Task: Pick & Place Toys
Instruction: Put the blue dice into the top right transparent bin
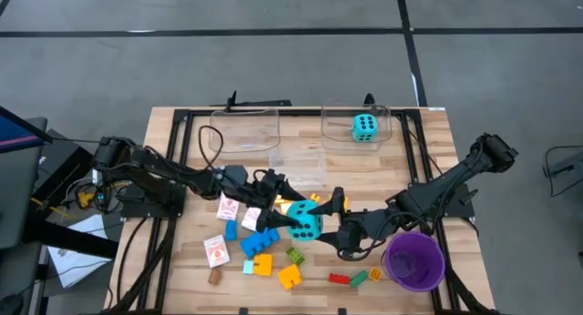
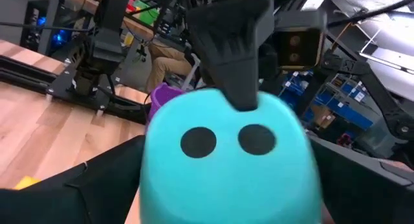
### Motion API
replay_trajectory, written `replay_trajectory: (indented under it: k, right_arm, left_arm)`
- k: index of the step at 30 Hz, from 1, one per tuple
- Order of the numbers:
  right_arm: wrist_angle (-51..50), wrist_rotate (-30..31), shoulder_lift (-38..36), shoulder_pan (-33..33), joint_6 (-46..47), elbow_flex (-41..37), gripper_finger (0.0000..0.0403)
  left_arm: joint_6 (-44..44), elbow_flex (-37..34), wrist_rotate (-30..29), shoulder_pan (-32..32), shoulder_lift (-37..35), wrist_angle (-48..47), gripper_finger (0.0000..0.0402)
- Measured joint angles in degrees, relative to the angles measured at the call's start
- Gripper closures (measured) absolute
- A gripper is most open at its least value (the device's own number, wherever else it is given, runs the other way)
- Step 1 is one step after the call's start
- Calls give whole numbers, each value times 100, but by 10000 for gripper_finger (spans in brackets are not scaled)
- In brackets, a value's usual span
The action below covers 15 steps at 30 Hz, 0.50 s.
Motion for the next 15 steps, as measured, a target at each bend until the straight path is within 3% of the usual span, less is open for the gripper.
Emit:
replay_trajectory:
  k: [4,8,15]
  right_arm:
    - [-388,341,-92,88,285,-22,90]
    - [-922,1126,-268,62,839,-13,90]
    - [-2187,1982,-608,-844,2740,0,90]
  left_arm:
    - [351,15,167,75,-652,-726,2]
    - [690,5,129,30,-1290,-1395,3]
    - [1170,-11,-545,-336,-2006,-2390,6]
